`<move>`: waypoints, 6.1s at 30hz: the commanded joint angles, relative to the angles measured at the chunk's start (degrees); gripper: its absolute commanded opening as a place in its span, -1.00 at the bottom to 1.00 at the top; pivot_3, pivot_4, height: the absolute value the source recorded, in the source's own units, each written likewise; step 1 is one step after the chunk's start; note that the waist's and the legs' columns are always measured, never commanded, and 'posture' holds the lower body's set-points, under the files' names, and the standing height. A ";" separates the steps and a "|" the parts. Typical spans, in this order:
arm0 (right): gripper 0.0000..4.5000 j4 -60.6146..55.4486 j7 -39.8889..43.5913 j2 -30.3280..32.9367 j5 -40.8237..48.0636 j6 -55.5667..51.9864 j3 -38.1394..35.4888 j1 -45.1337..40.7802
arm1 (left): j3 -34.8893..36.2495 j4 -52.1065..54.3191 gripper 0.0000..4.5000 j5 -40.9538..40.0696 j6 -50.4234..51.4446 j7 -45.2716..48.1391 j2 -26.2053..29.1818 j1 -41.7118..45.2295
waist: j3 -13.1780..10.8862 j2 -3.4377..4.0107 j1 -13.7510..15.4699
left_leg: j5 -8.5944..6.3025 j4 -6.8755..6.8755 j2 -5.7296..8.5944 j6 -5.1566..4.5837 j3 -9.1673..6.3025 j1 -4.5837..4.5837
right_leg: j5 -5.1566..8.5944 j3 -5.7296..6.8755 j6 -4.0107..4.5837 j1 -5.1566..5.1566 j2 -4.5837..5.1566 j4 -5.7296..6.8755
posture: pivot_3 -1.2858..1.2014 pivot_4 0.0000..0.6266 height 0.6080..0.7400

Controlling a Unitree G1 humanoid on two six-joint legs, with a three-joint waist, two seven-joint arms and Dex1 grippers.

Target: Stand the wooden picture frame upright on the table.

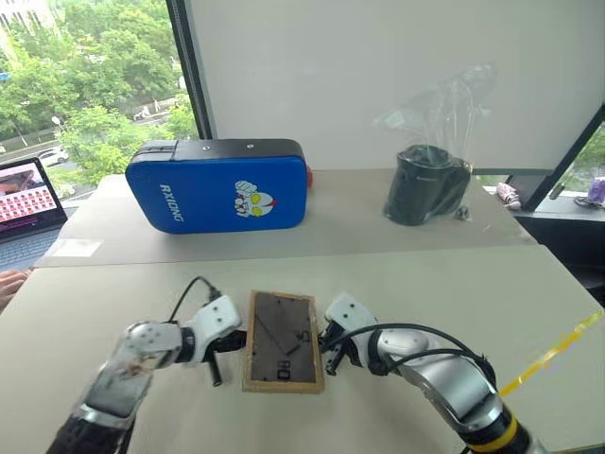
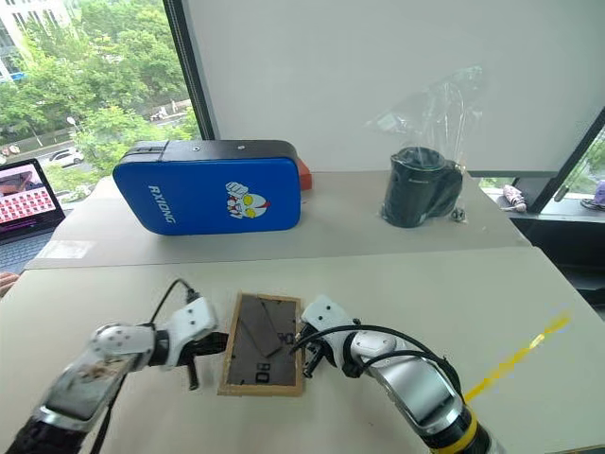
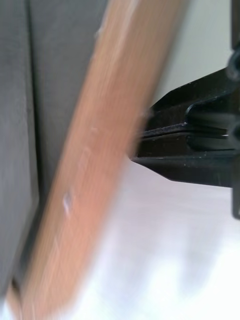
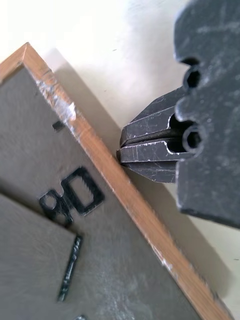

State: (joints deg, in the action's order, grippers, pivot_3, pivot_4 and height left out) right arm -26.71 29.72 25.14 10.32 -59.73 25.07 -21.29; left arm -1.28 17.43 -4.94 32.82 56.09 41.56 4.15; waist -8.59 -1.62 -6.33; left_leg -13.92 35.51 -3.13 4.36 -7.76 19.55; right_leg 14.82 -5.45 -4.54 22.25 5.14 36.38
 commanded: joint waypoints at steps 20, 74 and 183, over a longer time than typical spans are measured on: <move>-1.00 -3.65 17.75 19.81 2.13 27.72 -9.78 13.59 | 10.32 -19.40 -0.21 -0.46 -74.91 1.44 4.42 -6.23 | -0.60 0.05 4.54 | 0.01 -0.40 0.10 0.05 0.08 1.18 | -0.12 0.07 0.48 0.97 0.20 -0.51 | 0.03 -0.52 1.00; -0.20 15.06 22.00 3.35 17.52 0.13 -17.64 -19.89 | -9.62 -53.51 -0.44 57.32 -122.11 -44.88 -1.74 21.62 | -0.83 0.44 4.10 | 0.30 -0.34 0.16 0.53 0.02 0.68 | -0.13 0.03 -0.19 0.33 0.20 -0.40 | 0.03 -0.52 1.00; 0.00 34.98 40.36 24.47 17.55 3.23 -10.94 -33.22 | -7.28 -23.08 0.71 17.56 -81.69 -38.50 -3.03 0.32 | -1.26 1.02 3.56 | 0.65 -0.16 0.27 1.10 -0.05 1.59 | -0.78 -0.04 0.21 1.28 0.25 -0.26 | 0.03 -0.52 1.00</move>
State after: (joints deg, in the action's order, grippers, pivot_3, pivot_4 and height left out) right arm 6.70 69.81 50.02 29.78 -57.75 12.96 -54.61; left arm -9.94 -7.45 13.30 -48.46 17.45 38.55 5.09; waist -9.85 -0.60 -2.76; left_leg -13.27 35.36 -2.86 5.45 -7.81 21.14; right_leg 14.04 -5.49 -4.33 23.52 5.39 36.11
